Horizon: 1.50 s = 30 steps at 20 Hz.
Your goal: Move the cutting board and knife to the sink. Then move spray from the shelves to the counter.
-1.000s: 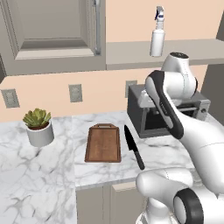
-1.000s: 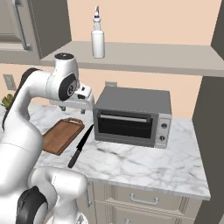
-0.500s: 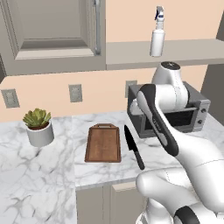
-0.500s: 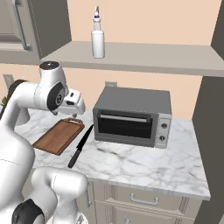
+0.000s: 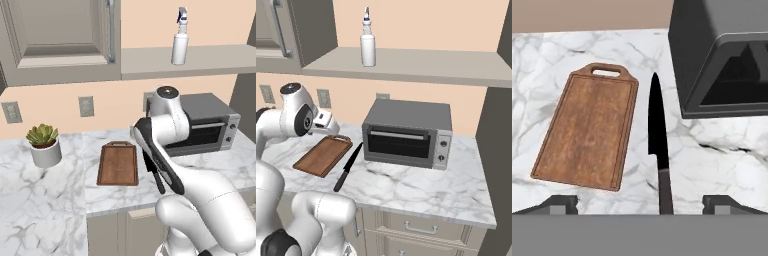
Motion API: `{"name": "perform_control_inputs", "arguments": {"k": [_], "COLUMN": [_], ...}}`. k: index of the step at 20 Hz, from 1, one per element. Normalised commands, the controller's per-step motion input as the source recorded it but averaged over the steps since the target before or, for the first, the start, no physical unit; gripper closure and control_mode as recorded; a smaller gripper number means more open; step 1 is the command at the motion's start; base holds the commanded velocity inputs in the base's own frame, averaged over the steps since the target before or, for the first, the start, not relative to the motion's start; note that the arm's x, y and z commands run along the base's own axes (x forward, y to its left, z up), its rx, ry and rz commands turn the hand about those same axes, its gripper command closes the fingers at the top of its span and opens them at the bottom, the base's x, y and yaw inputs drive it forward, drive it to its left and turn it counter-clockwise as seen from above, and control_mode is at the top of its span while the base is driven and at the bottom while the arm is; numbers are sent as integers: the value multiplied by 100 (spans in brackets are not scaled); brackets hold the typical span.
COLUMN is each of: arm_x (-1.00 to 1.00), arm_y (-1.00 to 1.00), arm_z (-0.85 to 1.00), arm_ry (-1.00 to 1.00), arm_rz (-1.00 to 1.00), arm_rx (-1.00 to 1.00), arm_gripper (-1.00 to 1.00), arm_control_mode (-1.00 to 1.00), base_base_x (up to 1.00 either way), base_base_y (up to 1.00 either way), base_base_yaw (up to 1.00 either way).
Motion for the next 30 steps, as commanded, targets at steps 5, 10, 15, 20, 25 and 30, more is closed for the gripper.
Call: {"name": "perform_control_inputs", "arguments": {"k": [5,10,15,20,25,30], "arm_x": [43,52,56,46,43,49], "arm_y": [46,21,12,-1,0,0], "arm_z": [-28,-27,-21,-23,-28,-22], "arm_ry": [-3,0,0,0,0,0], "arm_rz": [-17,-14,-8,0,0,0], "arm_rx": [0,0,0,2,1,4], "arm_gripper": [-100,-100,-100,-100,-100,-100], "arm_control_mode": [-100,-100,-100,-100,-100,-100], "base_base_x": [0,0,0,0,0,0], "base_base_y": [0,0,0,0,0,0], "base_base_yaw": [0,0,0,0,0,0]}}
